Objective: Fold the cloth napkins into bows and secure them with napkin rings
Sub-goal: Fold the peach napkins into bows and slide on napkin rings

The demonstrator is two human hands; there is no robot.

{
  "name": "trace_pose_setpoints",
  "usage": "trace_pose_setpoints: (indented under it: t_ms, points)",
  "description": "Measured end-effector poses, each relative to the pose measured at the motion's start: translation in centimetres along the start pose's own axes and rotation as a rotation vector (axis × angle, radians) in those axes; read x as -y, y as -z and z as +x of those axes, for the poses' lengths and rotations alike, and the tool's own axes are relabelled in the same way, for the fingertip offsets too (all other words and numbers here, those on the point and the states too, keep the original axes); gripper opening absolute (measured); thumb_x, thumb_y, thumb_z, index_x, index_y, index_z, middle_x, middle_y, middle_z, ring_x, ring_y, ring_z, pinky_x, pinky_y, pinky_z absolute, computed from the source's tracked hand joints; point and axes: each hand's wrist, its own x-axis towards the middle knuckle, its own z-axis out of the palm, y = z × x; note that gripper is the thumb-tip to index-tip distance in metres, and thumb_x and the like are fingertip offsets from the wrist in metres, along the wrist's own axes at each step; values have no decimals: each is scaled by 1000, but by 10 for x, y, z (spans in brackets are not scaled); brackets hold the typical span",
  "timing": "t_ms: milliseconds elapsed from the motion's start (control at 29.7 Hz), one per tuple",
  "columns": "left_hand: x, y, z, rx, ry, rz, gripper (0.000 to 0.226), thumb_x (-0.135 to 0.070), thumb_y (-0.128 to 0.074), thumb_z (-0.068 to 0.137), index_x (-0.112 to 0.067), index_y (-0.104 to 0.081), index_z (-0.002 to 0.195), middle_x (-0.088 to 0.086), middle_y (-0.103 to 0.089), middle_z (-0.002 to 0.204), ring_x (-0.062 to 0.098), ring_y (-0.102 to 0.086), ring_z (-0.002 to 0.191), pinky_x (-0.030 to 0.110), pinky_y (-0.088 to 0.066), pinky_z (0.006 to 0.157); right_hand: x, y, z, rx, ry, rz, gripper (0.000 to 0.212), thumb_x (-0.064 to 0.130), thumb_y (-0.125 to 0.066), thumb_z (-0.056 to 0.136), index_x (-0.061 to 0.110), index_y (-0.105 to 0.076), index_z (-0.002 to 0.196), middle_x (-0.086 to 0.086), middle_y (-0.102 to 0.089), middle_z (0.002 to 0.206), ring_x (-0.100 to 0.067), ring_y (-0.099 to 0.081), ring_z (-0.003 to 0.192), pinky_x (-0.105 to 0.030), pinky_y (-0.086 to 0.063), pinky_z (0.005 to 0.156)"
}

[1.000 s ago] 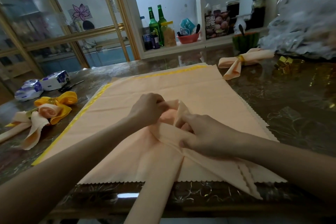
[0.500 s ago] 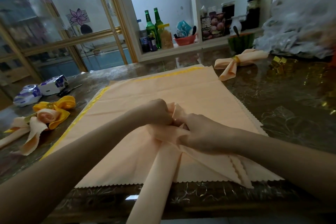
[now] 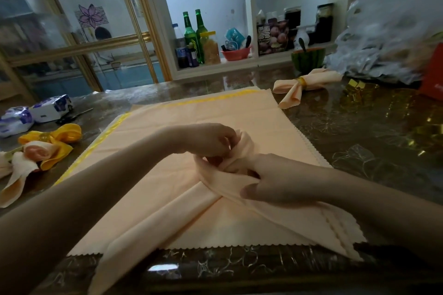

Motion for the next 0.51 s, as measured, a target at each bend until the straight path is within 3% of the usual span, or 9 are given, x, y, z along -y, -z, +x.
trace_pose_setpoints:
  t_ms: [101,202,303,371,506]
  points:
    - [-5,14,-11,233,43,-108,38,-2,-54,86,-25,-49,115,-4,-59,106,14,-57,98,21,-47,76,-4,-2,4,-5,-51,37,56,20,-53,94,27,-27,143,0,-53,127,-13,-51,108,-20,-40,87]
    - [-7,11,-14,327,73,-10,54,-9,-66,83,-27,-38,126,-8,-55,112,17,-51,111,20,-44,82,-7,-5,5,-36,-87,92,59,22,-52,94,21,-20,143,4,-55,116,-10,-51,101,-24,-41,85]
    - [-6,-1,-8,218,80,52,67,-14,-74,77,-22,-37,132,-4,-54,119,17,-51,112,29,-44,94,-9,-5,4,-64,-84,69,31,26,-55,93,24,-40,120,11,-49,95,-4,-48,84,-20,-38,72]
    - [-5,-4,-4,145,67,22,64,-12,-74,77,-19,-40,131,-2,-55,120,18,-52,110,29,-44,95,-12,0,2,-76,-99,29,19,31,-57,92,26,-45,107,13,-47,87,-1,-46,76,-16,-37,64]
    - [-2,-1,6,-94,24,102,56,-14,-69,82,-17,-41,130,-2,-52,112,17,-52,103,29,-46,90,-39,27,-4,-161,-215,-32,25,40,-55,91,21,-57,108,14,-49,86,-2,-50,78,-18,-44,68]
